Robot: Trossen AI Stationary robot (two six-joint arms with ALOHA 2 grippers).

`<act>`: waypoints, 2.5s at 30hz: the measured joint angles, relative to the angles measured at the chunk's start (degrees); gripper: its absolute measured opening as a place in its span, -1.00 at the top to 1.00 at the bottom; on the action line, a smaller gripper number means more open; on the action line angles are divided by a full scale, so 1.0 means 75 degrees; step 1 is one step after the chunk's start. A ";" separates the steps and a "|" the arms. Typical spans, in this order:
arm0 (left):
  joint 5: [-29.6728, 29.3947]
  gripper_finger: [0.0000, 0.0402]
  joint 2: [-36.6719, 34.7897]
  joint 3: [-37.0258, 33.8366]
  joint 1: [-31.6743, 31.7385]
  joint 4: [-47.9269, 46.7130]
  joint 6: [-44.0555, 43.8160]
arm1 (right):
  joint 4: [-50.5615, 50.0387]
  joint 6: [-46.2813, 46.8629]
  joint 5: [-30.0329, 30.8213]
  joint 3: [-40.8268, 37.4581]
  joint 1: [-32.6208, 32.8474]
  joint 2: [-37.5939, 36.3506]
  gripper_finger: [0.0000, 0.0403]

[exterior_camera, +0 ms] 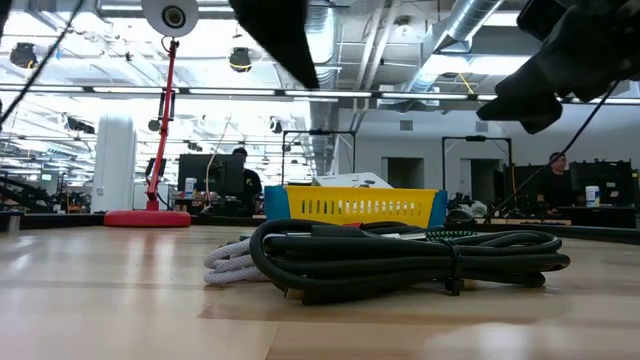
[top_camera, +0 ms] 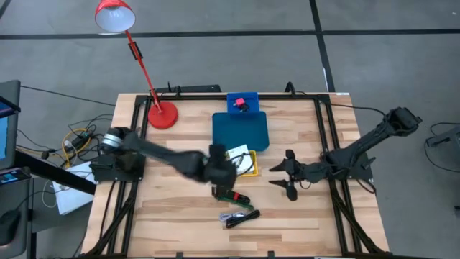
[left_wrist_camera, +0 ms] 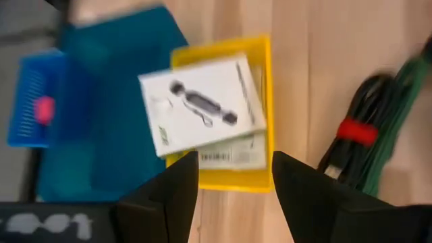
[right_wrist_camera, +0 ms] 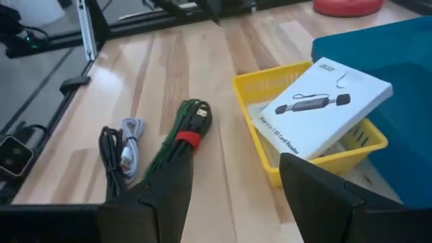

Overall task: Pick and place items into bin
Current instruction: Put the bottom black charger cable into the bottom blue basket

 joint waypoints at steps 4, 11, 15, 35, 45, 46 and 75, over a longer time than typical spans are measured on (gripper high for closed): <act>-0.1417 0.12 -0.1055 -0.1120 -0.0910 0.1348 -0.0477 | 0.0040 0.0333 0.0525 0.0003 0.0417 0.0079 -0.06; -0.2678 0.12 -0.2779 -0.3876 -0.2338 0.5313 -0.0435 | 0.0859 0.0277 0.0534 0.0003 0.0869 0.1387 -0.06; -0.2408 0.12 -0.3377 -0.5365 -0.2688 0.7611 -0.0480 | 0.2014 -0.0253 0.0515 0.0003 0.0814 0.2384 -0.06; -0.2521 0.12 -0.3474 -0.7408 -0.2905 1.0101 -0.1044 | 0.2216 -0.0169 -0.2263 0.1147 0.0595 0.4754 -0.06; -0.2304 0.12 -0.3474 -0.7408 -0.2908 1.0022 -0.1114 | 0.1819 -0.0139 -0.2197 0.1265 0.0547 0.4753 -0.06; -0.2217 0.12 -0.3474 -0.7408 -0.2908 1.0021 -0.1116 | 0.1697 -0.0017 -0.2134 0.1262 0.0547 0.4753 -0.06; -0.0671 0.11 -0.3471 -0.7405 -0.2908 1.0060 -0.1223 | 0.1421 0.0691 -0.1426 0.1635 0.1006 0.4761 -0.06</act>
